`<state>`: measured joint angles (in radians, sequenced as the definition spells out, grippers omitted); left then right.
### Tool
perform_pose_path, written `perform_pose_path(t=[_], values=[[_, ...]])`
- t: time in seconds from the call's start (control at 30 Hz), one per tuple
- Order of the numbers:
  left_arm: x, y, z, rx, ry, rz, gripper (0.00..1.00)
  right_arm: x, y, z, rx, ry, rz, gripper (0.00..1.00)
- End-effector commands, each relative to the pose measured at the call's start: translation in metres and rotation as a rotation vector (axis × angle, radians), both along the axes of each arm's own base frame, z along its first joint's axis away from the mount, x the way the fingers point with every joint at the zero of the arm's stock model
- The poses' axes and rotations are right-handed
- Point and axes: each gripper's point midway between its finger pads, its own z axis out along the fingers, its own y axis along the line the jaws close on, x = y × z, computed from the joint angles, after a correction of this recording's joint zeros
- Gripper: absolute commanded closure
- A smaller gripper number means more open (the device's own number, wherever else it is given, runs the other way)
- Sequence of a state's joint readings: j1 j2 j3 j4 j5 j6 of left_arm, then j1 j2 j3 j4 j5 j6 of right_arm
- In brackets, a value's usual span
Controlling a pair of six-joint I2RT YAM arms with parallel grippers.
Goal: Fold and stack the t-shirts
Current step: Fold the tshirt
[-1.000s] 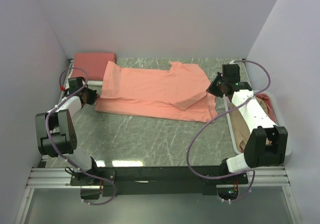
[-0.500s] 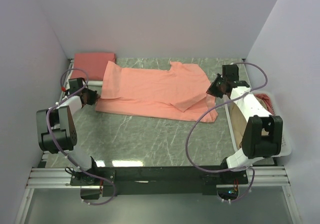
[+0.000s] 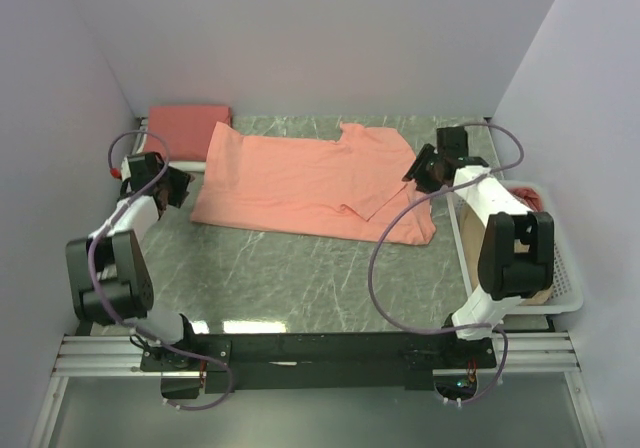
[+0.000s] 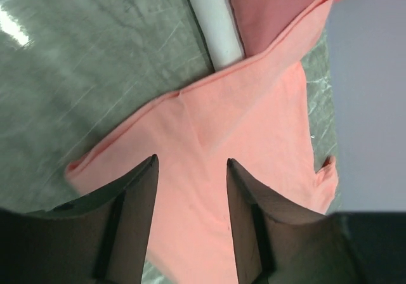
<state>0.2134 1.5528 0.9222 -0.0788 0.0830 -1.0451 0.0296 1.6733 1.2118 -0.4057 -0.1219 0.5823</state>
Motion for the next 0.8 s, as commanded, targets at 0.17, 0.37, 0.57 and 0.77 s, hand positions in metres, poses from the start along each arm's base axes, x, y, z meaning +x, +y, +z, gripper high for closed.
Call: perform_pose_path(t=[0.17, 0.37, 0.57, 0.77], values=[[-0.052, -0.014, 0.009, 0.022, -0.049, 0.051, 0.5, -0.047, 0.073, -0.024, 0.009, -0.018, 0.125, 0.48], [-0.052, -0.028, 0.0, 0.014, -0.035, 0.01, 0.52, -0.052, 0.105, -0.056, 0.034, 0.046, 0.16, 0.48], [-0.051, -0.035, -0.009, 0.007, -0.025, -0.016, 0.53, -0.044, 0.111, -0.069, 0.062, 0.059, 0.136, 0.5], [-0.05, -0.036, -0.008, 0.008, -0.028, -0.026, 0.54, -0.04, 0.116, -0.073, 0.073, 0.069, 0.127, 0.54]])
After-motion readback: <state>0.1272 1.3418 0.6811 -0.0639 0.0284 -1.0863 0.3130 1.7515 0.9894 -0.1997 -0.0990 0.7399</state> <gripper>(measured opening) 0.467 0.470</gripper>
